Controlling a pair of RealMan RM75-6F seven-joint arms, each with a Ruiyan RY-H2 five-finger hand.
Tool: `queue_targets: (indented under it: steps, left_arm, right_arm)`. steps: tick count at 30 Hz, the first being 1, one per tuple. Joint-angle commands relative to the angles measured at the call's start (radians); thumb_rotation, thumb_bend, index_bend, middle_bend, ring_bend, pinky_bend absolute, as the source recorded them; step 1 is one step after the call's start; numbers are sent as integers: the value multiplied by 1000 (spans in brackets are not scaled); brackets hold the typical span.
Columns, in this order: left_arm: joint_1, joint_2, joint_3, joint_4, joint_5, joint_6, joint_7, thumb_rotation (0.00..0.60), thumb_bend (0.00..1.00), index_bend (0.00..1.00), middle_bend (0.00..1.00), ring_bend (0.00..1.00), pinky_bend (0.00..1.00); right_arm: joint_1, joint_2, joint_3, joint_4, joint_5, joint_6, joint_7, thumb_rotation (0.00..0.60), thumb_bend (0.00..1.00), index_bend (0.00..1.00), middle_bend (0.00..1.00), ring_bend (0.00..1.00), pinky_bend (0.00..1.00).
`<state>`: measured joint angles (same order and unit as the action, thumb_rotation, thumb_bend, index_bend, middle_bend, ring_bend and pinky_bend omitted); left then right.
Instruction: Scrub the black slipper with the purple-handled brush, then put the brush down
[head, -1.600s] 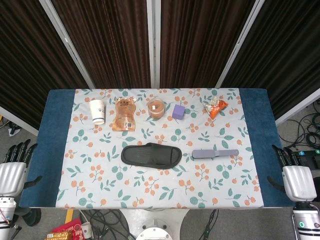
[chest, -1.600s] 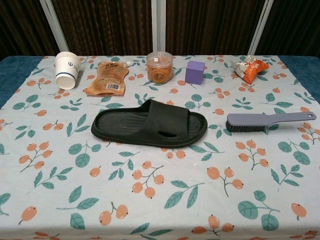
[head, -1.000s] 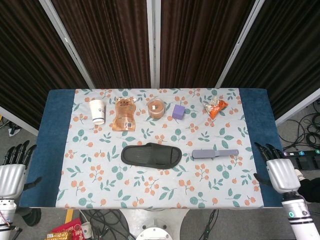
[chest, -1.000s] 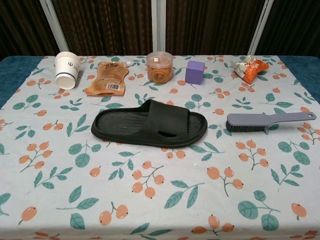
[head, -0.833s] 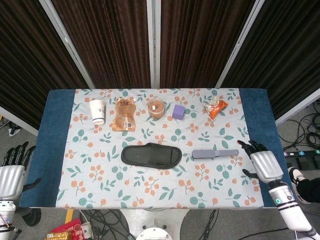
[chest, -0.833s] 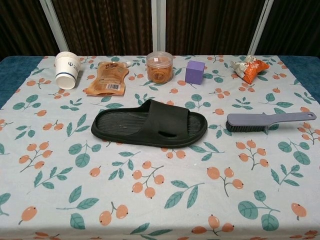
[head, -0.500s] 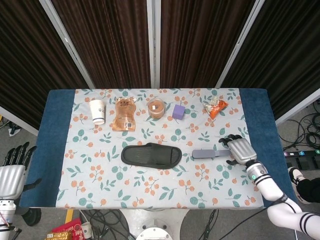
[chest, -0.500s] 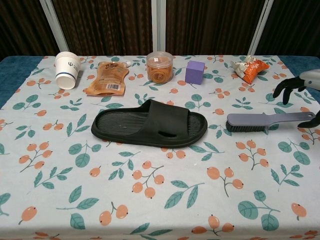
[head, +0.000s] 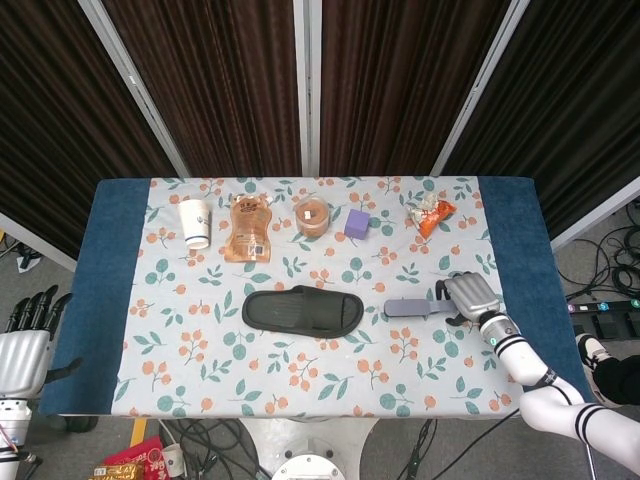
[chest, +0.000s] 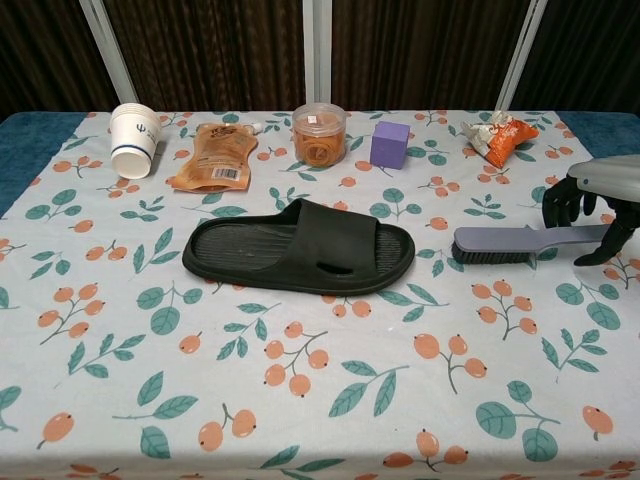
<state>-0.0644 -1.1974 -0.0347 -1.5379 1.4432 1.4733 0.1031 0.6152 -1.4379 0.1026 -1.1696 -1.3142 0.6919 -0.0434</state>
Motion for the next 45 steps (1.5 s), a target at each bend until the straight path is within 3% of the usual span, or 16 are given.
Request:
queue_targets:
  steps: [1,7,17,26,31,36,41,45]
  left_arm:
    - [-1,-1,-1,2,0,-1,-2,600,0,152,124,68,92]
    - [-1,-6,-3,9,-5,-3,-7,600,0,152,124,68,91]
    - [7,-16,-6,23,-13,3,-16,600,0,152,124,68,91]
    - [9,-22,-11,30,-18,6,-21,600,0,153,124,68,91]
    - [9,-24,-12,31,-21,5,-22,600,0,153,124,68,91]
    - [9,-23,-10,30,-26,-5,-22,600,14,153,124,68,91]
    - [1,-15,-10,31,-18,-16,-36,600,145,152,124,68,91]
    - [-21,-14,-15,44,20,-18,-68,600,279,152,124,68,91]
  right_arm:
    - [4,-2,-5,2,9,-9,4,600,52,493,514,414,425]
    - [15,-8,-12,7,25,-30,19,600,53,510,548,465,486]
    - [29,-4,-16,3,45,-55,49,600,58,555,636,600,724]
    - [38,-8,-20,2,55,-71,78,600,77,626,681,680,814]
    - [49,-6,-25,3,52,-83,81,600,228,705,732,732,873]
    - [56,-8,-26,0,38,-79,94,600,460,829,791,799,942]
    - [56,7,-29,-10,2,-56,136,600,732,991,908,916,1000]
    - [46,24,-25,-25,-38,-12,214,600,812,1000,980,993,1000]
